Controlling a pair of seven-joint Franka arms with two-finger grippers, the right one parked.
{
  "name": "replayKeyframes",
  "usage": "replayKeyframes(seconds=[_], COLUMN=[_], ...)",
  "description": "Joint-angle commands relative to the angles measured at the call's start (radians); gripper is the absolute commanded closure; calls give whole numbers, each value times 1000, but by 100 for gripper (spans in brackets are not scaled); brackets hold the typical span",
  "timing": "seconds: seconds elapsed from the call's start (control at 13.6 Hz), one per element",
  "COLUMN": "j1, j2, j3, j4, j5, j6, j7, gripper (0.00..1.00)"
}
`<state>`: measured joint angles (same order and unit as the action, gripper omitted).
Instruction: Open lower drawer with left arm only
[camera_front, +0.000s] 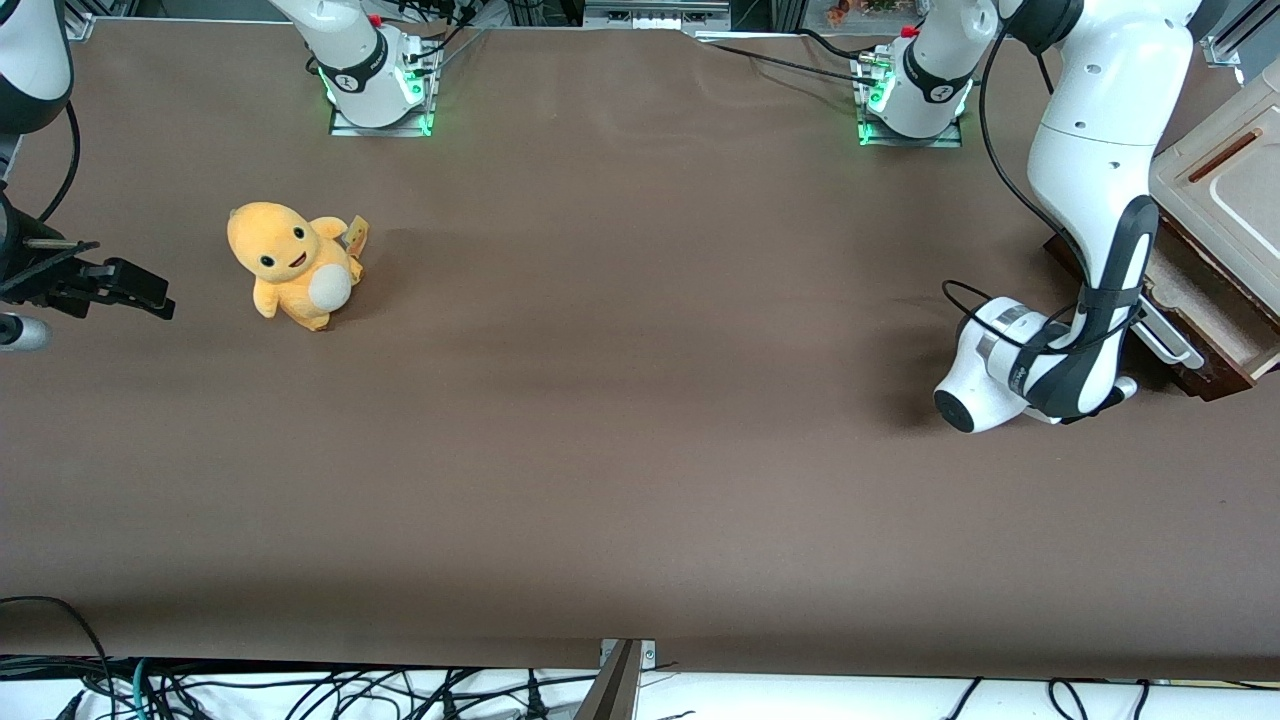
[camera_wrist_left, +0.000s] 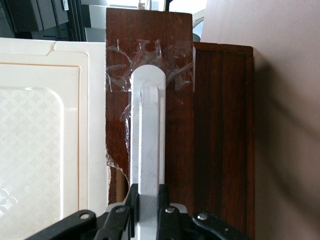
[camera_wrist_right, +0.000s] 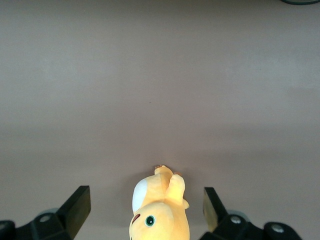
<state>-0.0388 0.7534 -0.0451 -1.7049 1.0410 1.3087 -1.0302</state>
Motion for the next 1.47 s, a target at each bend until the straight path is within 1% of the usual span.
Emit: replayKeyframes(seconds=[0.0, 1.25, 1.33, 1.4], j1=[-10, -15, -13, -9], j2=[0, 13, 18, 21], j3=[7, 7, 7, 7], j4=[30, 31, 31, 31], j5=[-7, -7, -9, -10], j6=[-2, 3, 3, 3], j7=[12, 10, 9, 4], gripper=[99, 100, 93, 54])
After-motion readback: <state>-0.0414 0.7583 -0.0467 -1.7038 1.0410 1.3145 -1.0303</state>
